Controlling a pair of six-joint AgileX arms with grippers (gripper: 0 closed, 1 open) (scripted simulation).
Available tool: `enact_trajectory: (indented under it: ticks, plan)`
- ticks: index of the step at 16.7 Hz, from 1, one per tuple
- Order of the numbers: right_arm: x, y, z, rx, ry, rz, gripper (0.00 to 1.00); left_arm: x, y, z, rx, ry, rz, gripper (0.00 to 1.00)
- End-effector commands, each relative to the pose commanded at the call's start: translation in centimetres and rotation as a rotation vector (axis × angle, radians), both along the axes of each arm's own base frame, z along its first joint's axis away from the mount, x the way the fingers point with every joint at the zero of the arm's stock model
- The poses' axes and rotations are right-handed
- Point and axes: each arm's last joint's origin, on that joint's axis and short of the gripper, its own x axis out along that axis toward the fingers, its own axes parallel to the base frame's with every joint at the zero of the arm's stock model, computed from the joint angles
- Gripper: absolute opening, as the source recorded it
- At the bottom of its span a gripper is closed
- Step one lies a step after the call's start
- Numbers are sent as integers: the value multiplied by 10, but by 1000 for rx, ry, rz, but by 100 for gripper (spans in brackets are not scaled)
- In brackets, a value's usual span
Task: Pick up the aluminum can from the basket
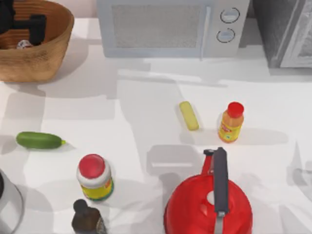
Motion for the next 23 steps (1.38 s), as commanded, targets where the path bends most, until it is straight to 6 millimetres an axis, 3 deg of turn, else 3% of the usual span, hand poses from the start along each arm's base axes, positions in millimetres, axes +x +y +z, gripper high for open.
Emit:
enact_trajectory:
  ticks: [3, 8, 13, 23]
  plan:
    - [0, 0, 0, 0, 0, 0, 100, 3, -2, -7, 0, -1, -2, 100]
    - [0, 0, 0, 0, 0, 0, 100, 17, -3, -52, 0, -1, -1, 100]
    - [0, 0, 0, 0, 0, 0, 100, 18, -3, -57, 0, 0, 0, 100]
    - [0, 0, 0, 0, 0, 0, 100, 18, -3, -57, 0, 0, 0, 25]
